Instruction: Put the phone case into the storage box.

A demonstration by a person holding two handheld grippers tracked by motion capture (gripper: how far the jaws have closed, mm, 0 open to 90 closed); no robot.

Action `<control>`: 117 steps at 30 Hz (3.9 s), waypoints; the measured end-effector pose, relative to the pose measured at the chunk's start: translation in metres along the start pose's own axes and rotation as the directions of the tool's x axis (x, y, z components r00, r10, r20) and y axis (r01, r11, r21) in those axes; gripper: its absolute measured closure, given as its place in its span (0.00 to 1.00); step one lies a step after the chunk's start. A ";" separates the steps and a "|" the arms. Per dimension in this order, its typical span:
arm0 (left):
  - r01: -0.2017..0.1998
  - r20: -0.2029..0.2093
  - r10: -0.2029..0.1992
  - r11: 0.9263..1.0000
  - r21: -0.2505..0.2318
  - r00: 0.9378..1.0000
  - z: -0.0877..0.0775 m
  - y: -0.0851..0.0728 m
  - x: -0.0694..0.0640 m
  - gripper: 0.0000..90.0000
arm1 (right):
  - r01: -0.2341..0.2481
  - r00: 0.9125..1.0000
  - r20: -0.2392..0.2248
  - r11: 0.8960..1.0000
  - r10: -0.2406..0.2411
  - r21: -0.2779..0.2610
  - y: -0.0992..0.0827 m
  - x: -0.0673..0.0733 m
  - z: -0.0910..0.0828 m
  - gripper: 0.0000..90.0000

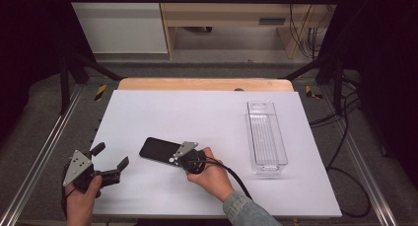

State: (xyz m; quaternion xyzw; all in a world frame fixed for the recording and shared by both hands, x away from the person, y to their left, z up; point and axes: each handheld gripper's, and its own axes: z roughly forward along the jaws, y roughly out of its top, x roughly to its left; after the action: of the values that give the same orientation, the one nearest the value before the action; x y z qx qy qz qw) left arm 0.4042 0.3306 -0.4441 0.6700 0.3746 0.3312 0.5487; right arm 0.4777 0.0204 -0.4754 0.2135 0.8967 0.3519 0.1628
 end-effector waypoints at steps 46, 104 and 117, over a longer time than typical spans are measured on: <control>-0.011 -0.003 0.011 1.000 0.026 1.000 0.002 -0.002 -0.002 0.03 | -0.098 0.994 -0.059 0.995 0.097 -0.029 -0.077 0.015 -0.077 1.00; -0.004 -0.004 0.004 1.000 0.030 1.000 0.004 -0.002 -0.005 0.03 | -0.211 0.977 -0.019 0.965 0.211 -0.156 -0.089 0.013 -0.109 0.33; -0.003 -0.002 0.003 1.000 0.025 1.000 0.001 -0.002 -0.002 0.03 | -0.220 0.975 -0.007 0.971 0.221 -0.090 -0.087 0.012 -0.095 0.07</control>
State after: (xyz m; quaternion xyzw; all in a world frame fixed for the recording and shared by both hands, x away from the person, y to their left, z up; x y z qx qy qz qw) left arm 0.4040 0.3284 -0.4468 0.6771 0.3782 0.3280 0.5394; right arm 0.4019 -0.0849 -0.4715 0.3047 0.8503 0.4078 0.1336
